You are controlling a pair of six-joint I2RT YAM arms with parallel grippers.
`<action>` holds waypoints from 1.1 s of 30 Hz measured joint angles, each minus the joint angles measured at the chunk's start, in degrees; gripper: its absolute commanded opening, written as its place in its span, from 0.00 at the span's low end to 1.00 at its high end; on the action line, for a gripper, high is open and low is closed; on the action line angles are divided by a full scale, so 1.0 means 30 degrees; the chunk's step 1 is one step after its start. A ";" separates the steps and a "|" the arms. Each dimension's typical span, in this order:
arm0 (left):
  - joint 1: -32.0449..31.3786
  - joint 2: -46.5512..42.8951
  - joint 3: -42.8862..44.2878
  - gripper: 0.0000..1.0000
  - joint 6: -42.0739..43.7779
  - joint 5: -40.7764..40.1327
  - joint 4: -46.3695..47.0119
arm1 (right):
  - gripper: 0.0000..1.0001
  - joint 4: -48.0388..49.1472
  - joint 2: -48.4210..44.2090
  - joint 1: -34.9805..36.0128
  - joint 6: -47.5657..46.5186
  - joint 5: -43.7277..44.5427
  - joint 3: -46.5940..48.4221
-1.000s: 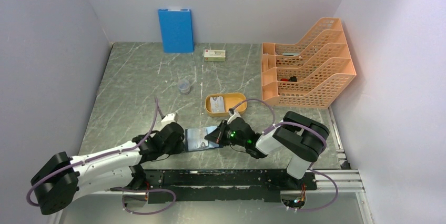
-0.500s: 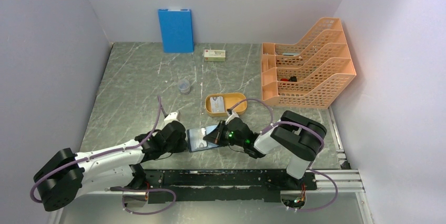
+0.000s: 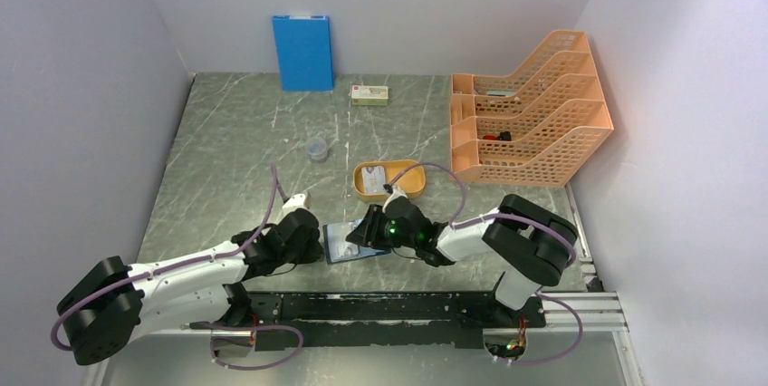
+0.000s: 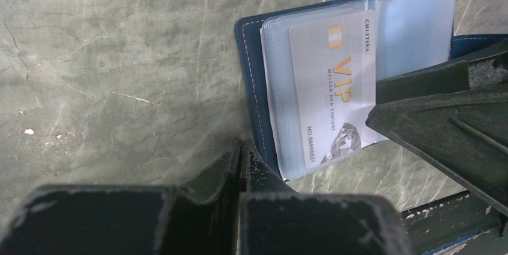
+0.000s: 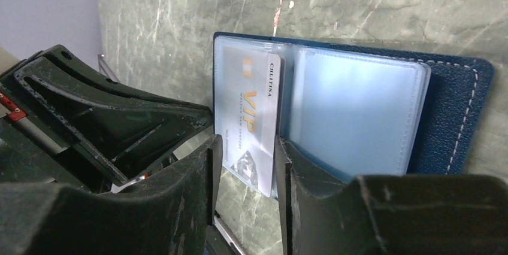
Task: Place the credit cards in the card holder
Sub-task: Insert the credit card into the card holder.
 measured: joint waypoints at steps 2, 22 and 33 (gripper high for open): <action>0.0000 0.0000 0.0000 0.05 0.0066 0.0022 0.0000 | 0.41 -0.0568 0.0000 0.0000 -0.0204 -0.0022 0.0328; 0.0022 0.0576 0.0430 0.05 0.0852 0.0168 -0.0058 | 0.46 -0.4044 0.0466 0.0780 -0.2375 0.0678 0.2783; 0.0022 -0.0845 0.0729 0.08 0.0823 -0.1078 -0.2266 | 0.58 -0.8400 -0.2200 0.1144 -0.3016 0.1712 0.3818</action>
